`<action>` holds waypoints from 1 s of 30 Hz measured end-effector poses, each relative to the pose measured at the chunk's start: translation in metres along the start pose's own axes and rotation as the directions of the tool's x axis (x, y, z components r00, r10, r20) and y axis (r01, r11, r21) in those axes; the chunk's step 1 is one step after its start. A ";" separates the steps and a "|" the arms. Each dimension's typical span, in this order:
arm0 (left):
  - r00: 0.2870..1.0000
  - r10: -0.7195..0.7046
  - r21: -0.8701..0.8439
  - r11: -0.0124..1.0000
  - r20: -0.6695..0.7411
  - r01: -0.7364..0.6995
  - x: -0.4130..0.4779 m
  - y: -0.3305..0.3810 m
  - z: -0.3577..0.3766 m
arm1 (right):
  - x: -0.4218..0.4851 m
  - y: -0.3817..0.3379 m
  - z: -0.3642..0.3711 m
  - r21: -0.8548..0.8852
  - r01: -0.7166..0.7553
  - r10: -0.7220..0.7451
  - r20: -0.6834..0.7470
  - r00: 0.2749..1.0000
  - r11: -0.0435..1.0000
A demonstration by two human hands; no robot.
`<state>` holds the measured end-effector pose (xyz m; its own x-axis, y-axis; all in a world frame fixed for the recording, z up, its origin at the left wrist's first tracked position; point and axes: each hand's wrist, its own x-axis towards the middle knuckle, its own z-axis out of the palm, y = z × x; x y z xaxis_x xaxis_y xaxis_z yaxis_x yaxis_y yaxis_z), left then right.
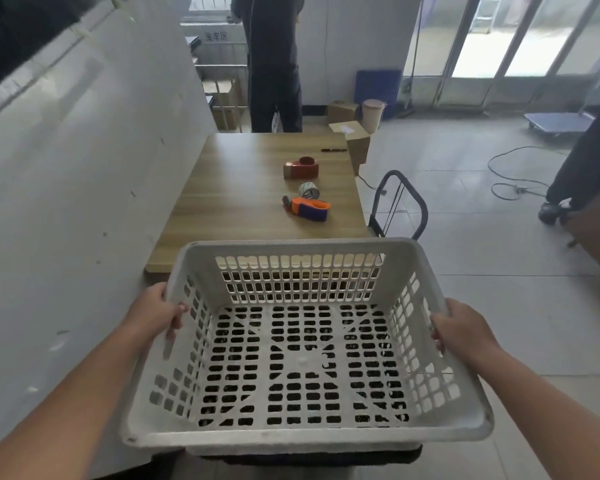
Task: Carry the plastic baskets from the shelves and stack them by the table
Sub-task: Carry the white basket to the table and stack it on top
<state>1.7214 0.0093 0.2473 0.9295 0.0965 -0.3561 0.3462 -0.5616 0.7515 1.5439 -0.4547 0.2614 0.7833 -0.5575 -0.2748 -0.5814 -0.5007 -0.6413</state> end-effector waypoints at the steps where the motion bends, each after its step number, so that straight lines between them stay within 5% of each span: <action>1: 1.000 -0.007 -0.001 1.000 0.000 0.007 0.001 0.000 0.000 | 0.000 0.001 0.000 0.005 -0.006 0.006 0.005 1.000 1.000; 30: 0.999 -0.022 -0.002 1.000 0.024 0.022 -0.020 0.003 0.002 | -0.001 0.019 -0.012 -0.110 0.010 0.005 0.138 0.990 0.994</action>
<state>1.7034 0.0044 0.2558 0.9183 0.0888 -0.3857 0.3668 -0.5575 0.7448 1.5298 -0.4716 0.2579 0.8033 -0.4633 -0.3744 -0.5940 -0.5764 -0.5612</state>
